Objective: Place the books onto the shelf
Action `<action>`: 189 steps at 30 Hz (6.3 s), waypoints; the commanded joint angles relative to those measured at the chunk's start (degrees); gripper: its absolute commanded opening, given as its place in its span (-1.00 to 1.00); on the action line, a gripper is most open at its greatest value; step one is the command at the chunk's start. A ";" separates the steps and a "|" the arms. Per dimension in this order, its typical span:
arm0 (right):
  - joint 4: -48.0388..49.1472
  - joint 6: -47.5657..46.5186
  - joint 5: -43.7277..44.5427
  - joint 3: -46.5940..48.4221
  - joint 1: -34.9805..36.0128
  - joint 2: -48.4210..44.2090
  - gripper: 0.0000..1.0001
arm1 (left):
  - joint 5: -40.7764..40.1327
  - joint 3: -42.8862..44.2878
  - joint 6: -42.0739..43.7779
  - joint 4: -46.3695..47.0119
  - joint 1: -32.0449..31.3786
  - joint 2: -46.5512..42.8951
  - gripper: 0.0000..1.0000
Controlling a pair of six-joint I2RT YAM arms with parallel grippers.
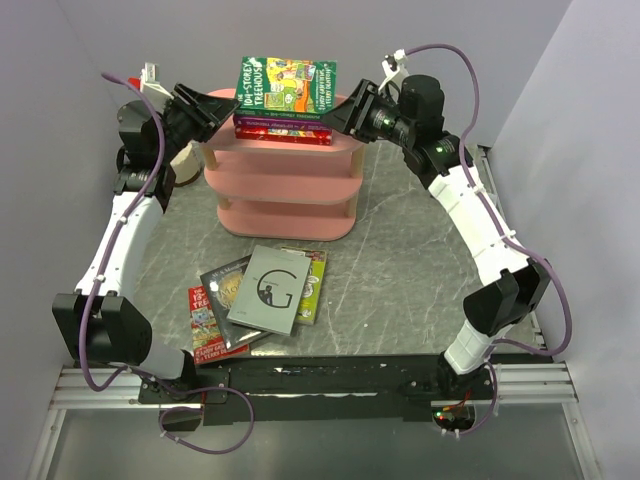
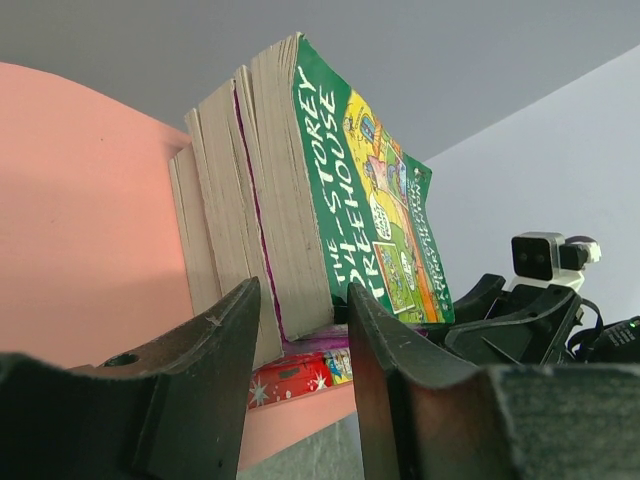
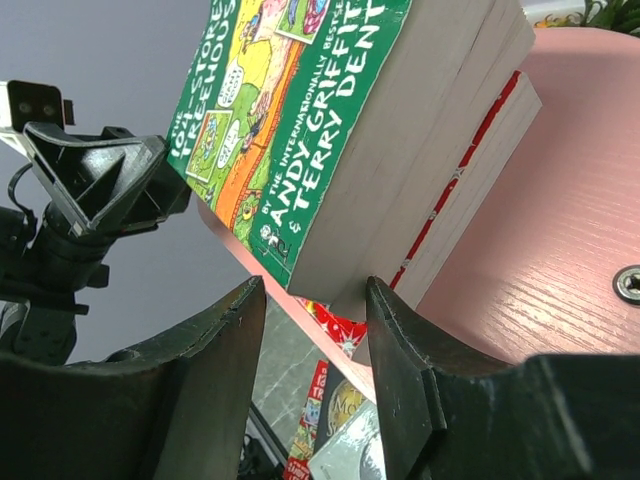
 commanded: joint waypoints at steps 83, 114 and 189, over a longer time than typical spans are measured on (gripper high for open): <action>-1.17 -1.72 0.43 1.03 0.78 -2.82 0.23 | -0.57 -0.93 1.53 0.22 -1.22 -5.59 0.32; -5.65 -5.32 8.96 1.02 -1.78 -6.60 -1.00 | -6.02 -5.85 -0.76 -1.10 2.56 -9.54 0.47; 46.03 14.98 -5.02 -76.50 19.58 -15.93 0.37 | -24.13 -63.15 -1.46 -23.68 -16.33 -45.41 0.98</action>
